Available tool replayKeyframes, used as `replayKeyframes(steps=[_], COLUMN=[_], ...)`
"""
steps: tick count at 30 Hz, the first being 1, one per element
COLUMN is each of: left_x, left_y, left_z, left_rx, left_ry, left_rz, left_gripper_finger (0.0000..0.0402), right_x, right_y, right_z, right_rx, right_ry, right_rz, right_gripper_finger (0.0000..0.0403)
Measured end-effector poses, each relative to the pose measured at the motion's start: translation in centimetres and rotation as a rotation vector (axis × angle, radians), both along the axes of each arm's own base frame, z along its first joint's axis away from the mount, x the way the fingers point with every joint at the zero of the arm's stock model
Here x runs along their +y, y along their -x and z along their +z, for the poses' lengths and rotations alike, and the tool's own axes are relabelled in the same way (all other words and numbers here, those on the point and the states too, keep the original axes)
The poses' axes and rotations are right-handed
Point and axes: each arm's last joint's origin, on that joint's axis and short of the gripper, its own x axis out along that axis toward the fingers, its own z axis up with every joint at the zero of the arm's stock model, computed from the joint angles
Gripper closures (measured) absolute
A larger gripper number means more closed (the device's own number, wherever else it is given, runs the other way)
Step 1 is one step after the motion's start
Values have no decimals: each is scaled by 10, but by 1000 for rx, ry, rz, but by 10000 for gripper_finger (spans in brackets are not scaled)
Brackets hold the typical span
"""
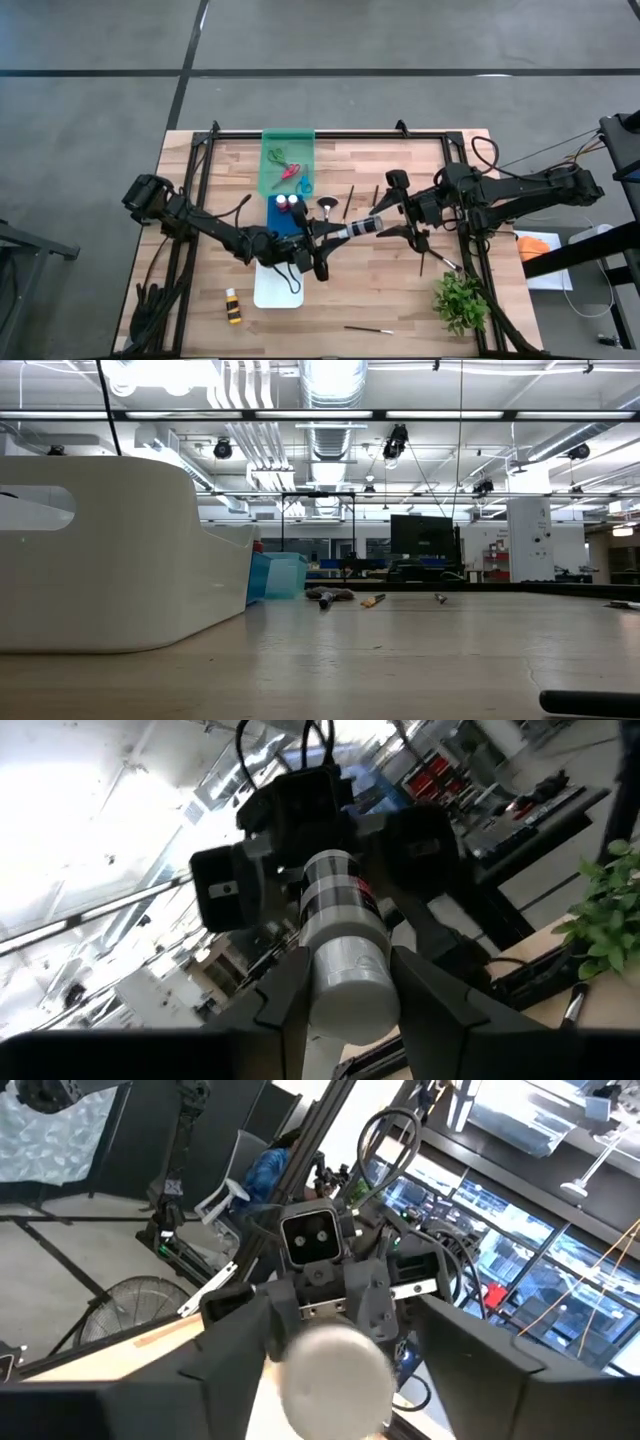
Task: Pick & Place Paint Supplies
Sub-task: Put the gray paint bottle into the blue bin
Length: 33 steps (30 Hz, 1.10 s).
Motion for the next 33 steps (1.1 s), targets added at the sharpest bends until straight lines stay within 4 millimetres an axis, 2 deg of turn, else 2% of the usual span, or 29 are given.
replayKeyframes(steps=[4,7,18,23,27,33], left_x=[2,4,11,23,36,62], left_y=[4,14,73,91,97,84], left_z=[1,9,81,102,104,91], left_rx=[68,183,659,851,1005,1167], left_ry=[5,50,365,520,668,826], left_rz=[94,94,178,269,303,308], left_gripper_finger=[280,280,280,280,280,280], right_x=[0,-1,-2,-2,-2,-2], right_y=[2,8,27,29,28,28], right_z=[2,2,-1,-5,-9,-12], right_rx=[-4,19,161,203,247,281], right_ry=[-6,-14,-48,-54,-60,-68], right_rz=[0,1,1,-2,-3,-5], right_gripper_finger=[123,105,96,96,96,96])
